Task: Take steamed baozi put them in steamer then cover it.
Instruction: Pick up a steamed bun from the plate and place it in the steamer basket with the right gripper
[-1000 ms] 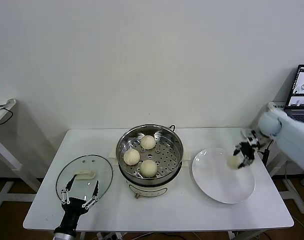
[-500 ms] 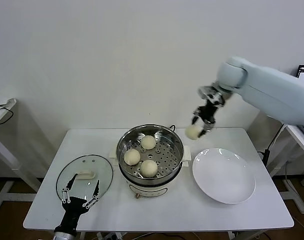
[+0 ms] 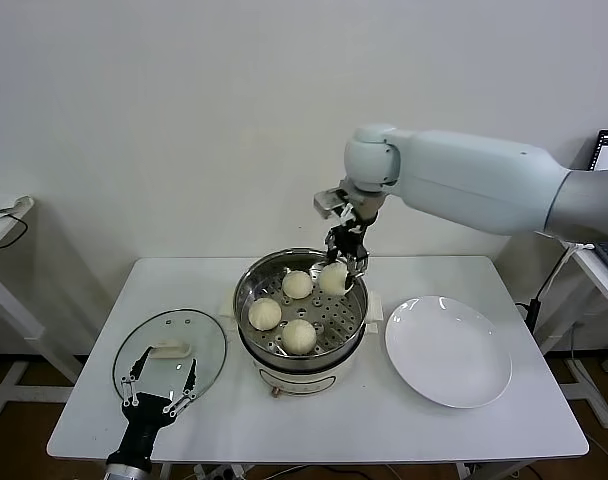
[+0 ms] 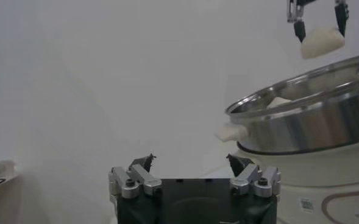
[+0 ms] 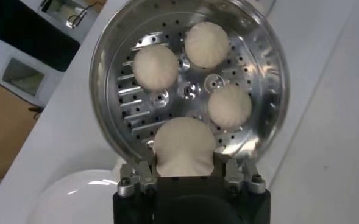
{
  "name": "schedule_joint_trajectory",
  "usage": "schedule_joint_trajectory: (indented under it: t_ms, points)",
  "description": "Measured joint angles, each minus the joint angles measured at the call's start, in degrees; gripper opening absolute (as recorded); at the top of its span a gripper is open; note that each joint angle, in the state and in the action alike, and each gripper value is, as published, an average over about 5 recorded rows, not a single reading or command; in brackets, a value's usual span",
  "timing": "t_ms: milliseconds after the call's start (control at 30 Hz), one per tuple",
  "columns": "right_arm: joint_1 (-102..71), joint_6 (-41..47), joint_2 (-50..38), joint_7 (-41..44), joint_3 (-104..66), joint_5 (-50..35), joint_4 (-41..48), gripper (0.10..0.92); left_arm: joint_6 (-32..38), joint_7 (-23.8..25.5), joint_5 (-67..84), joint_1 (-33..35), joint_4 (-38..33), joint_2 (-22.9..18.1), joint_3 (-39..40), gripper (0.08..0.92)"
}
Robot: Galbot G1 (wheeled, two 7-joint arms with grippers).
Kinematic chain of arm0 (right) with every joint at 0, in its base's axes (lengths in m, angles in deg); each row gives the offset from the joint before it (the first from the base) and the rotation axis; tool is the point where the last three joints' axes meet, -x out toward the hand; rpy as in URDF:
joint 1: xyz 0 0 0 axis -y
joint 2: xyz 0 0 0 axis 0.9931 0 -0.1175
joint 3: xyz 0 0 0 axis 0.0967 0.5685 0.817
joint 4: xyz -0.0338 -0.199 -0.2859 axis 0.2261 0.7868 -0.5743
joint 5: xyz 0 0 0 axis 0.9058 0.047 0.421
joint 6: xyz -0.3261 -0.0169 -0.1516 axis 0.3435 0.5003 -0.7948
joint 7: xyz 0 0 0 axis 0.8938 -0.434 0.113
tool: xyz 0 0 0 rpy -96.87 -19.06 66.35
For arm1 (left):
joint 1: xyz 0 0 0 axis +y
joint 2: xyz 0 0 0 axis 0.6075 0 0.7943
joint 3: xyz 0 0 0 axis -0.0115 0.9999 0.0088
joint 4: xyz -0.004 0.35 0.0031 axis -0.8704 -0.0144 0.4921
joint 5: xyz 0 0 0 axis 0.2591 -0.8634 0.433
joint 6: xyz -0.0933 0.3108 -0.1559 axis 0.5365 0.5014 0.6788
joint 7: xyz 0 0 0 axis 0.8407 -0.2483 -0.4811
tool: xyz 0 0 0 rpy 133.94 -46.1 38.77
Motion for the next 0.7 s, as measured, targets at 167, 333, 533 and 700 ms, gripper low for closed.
schedule_joint_trajectory:
  t_ms: [167,333,533,700]
  points:
    - [-1.28,0.49,1.7,-1.5,1.03,-0.12,0.56,0.62,0.06,-0.06,0.05,0.08,-0.04,0.0,-0.18,0.823]
    - [-2.78,0.7,3.01,-2.39,1.71,0.38,1.47,0.619,0.14,-0.09,0.15,0.09,-0.03,-0.04,-0.43,0.823]
    - [-4.55,0.77,3.84,-3.04,2.13,1.54,2.52,0.624,0.23,-0.11,0.26,0.04,0.05,-0.07,-0.67,0.823]
    - [-5.75,0.78,4.15,-3.62,2.17,2.39,3.19,0.663,0.24,-0.13,0.28,-0.01,0.19,-0.14,-0.71,0.823]
